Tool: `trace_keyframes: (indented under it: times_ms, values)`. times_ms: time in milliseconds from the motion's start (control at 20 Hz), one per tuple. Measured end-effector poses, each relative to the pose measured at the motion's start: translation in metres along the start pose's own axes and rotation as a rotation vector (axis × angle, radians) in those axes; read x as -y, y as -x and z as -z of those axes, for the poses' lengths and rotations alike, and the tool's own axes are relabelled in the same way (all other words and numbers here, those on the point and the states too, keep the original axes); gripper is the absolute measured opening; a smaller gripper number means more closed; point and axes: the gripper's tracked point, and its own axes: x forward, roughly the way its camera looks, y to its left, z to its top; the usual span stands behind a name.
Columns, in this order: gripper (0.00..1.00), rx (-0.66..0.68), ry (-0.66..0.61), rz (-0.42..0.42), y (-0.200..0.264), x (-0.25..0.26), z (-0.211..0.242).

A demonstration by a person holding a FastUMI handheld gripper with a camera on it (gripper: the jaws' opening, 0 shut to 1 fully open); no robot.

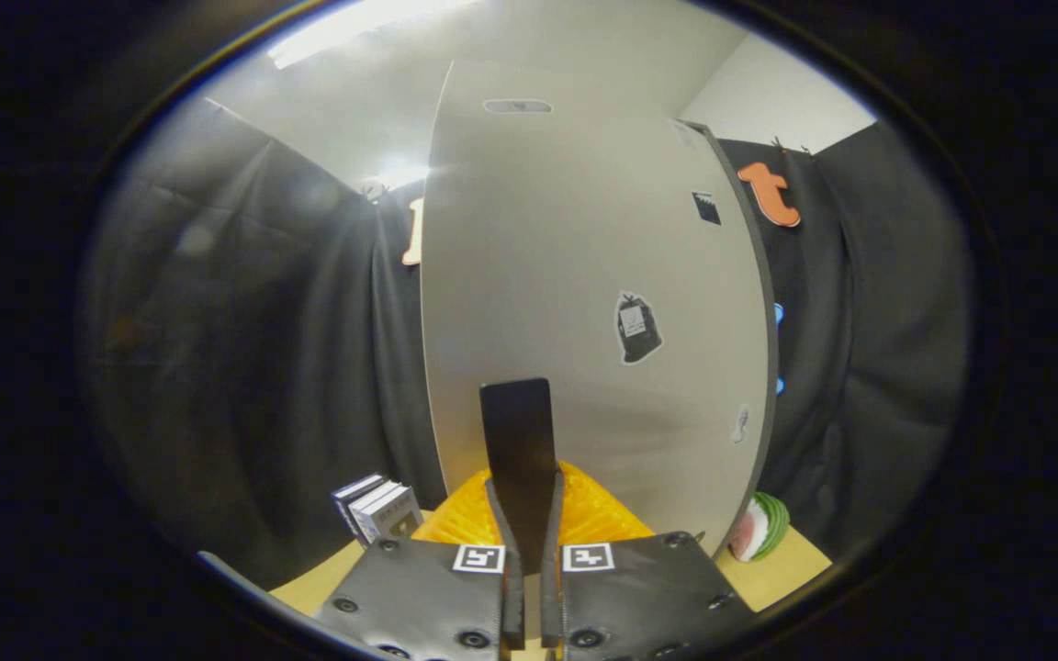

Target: Open the shoe cabinet door, grab the shoes and put them into the shoe cabinet, then close the shoe cabinet door.

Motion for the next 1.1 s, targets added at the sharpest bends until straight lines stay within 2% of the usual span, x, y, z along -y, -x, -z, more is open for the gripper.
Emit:
trace_keyframes:
  times_ms: [600, 750, 1100]
  values:
    - [0.08, -0.015, 0.009, 0.015, 0.067, 0.059, -0.008]
    - [0.08, -0.031, -0.015, -0.014, 0.077, 0.072, -0.009]
    - [0.10, -0.026, 0.005, 0.041, 0.100, 0.097, -0.010]
